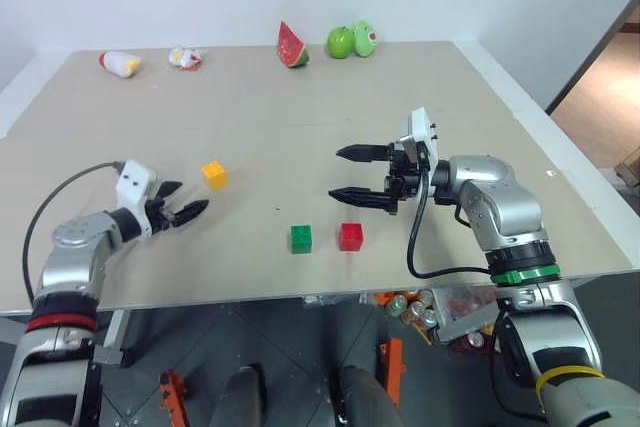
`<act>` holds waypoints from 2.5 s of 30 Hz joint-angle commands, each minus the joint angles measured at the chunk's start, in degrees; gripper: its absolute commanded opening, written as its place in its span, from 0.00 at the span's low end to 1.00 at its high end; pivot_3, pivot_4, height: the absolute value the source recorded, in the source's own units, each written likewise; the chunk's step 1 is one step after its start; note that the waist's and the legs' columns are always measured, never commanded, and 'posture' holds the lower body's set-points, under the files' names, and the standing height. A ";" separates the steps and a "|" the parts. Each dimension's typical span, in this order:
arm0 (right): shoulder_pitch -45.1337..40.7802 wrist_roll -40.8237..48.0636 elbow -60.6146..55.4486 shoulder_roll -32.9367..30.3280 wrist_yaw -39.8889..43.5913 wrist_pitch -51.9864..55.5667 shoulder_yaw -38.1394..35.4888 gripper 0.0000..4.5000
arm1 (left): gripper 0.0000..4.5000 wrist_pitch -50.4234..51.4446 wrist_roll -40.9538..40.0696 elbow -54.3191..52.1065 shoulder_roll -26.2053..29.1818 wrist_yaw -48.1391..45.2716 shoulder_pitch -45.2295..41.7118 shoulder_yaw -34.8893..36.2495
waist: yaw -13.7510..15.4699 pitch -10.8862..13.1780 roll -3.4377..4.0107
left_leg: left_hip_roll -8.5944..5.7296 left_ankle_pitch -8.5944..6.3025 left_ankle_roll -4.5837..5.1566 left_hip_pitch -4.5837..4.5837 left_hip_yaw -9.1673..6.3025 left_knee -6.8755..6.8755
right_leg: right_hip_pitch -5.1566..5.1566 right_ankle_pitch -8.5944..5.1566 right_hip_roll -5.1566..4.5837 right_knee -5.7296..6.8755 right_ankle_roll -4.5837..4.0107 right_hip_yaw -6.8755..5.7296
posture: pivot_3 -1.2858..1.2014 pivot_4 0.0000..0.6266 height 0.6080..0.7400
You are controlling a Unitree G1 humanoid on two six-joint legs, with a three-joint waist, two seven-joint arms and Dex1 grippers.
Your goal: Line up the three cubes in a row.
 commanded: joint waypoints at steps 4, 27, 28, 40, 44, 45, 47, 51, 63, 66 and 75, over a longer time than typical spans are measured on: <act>3.12 2.99 -7.81 -0.60 -3.50 2.31 -3.13 1.00 | 0.88 -5.34 3.05 10.12 -1.14 -1.05 -7.85 -1.93 | -0.06 -0.01 -0.01 | -0.01 0.00 0.00 -0.03 0.00 0.00 | -0.01 -0.01 0.00 0.00 0.04 0.00 | 0.52 0.24 1.00; 6.52 5.36 -11.90 -1.86 -8.87 4.72 -5.82 1.00 | 0.29 -11.83 5.41 21.81 -3.50 -2.52 -14.33 -2.36 | -0.15 -0.01 -0.04 | -0.01 0.00 0.00 -0.06 -0.03 0.01 | -0.01 0.03 0.04 0.00 0.10 0.02 | 0.52 0.24 1.00; 6.50 5.32 -11.82 -1.84 -8.85 4.65 -5.78 1.00 | 0.29 -11.81 5.44 21.57 -3.51 -2.66 -14.18 -2.41 | -0.14 -0.01 -0.04 | -0.01 0.00 0.00 -0.06 -0.02 0.01 | -0.01 0.03 0.03 0.00 0.10 0.03 | 0.52 0.24 1.00; 8.85 6.96 -12.31 -7.92 -3.98 5.74 -7.85 1.00 | 0.29 -0.53 -1.16 -16.10 1.88 -20.32 4.21 -7.57 | -0.22 -0.01 -0.04 | 0.00 -0.02 -0.02 -0.07 0.01 -0.04 | -0.03 -0.07 0.02 -0.02 0.05 0.10 | 0.52 0.24 1.00; 10.27 7.12 -10.75 -10.75 -4.29 5.47 -9.95 1.00 | 0.29 8.55 -5.29 -25.71 4.92 -23.95 8.97 -8.35 | -0.19 0.00 -0.04 | 0.01 -0.03 -0.02 -0.06 -0.01 -0.04 | -0.02 -0.12 0.00 -0.01 0.04 0.07 | 0.52 0.24 1.00; 10.51 7.13 -10.42 -11.03 -4.59 5.40 -10.41 1.00 | 0.29 9.07 -5.40 -27.11 5.39 -24.44 9.81 -8.73 | -0.23 0.00 -0.05 | 0.02 -0.03 -0.02 -0.05 0.00 -0.02 | -0.02 -0.09 0.01 -0.01 0.03 0.07 | 0.52 0.24 1.00; 10.87 7.04 -10.22 -11.15 -5.16 5.29 -11.03 1.00 | 0.29 9.70 -5.54 -29.11 5.91 -25.24 10.86 -9.35 | -0.23 0.00 -0.05 | 0.01 -0.03 -0.02 0.03 0.03 0.00 | 0.01 -0.05 -0.04 -0.01 0.01 0.08 | 0.52 0.24 1.00; 11.30 7.15 -10.88 -10.76 -6.05 5.52 -11.34 1.00 | 0.29 9.57 -4.99 -28.84 5.91 -25.74 10.77 -10.19 | -0.23 0.00 -0.05 | 0.01 -0.02 -0.01 0.05 0.04 0.04 | 0.01 -0.01 -0.04 -0.01 -0.02 0.08 | 0.52 0.24 1.00; 11.23 8.01 -12.11 -12.05 -6.90 6.75 -11.70 1.00 | 0.29 2.38 -1.81 -18.28 3.77 -27.32 5.67 -12.70 | -0.18 0.00 -0.05 | -0.01 -0.03 0.00 -0.02 0.05 0.03 | -0.01 -0.05 -0.04 -0.06 0.01 0.09 | 0.52 0.24 1.00; 11.34 8.08 -12.29 -12.52 -6.89 6.96 -11.77 1.00 | 0.29 1.58 -1.64 -17.22 3.58 -27.87 5.35 -12.88 | -0.17 0.00 -0.05 | -0.01 -0.03 0.01 -0.02 0.05 0.04 | 0.01 -0.04 -0.05 -0.06 0.02 0.09 | 0.52 0.24 1.00; 11.46 8.42 -12.82 -13.50 -7.06 7.68 -12.09 1.00 | 0.29 -0.75 -0.73 -13.75 2.45 -28.01 3.90 -13.28 | -0.09 0.00 -0.05 | -0.01 -0.03 0.01 -0.01 0.05 0.06 | 0.03 -0.03 -0.06 -0.06 0.03 0.08 | 0.52 0.24 1.00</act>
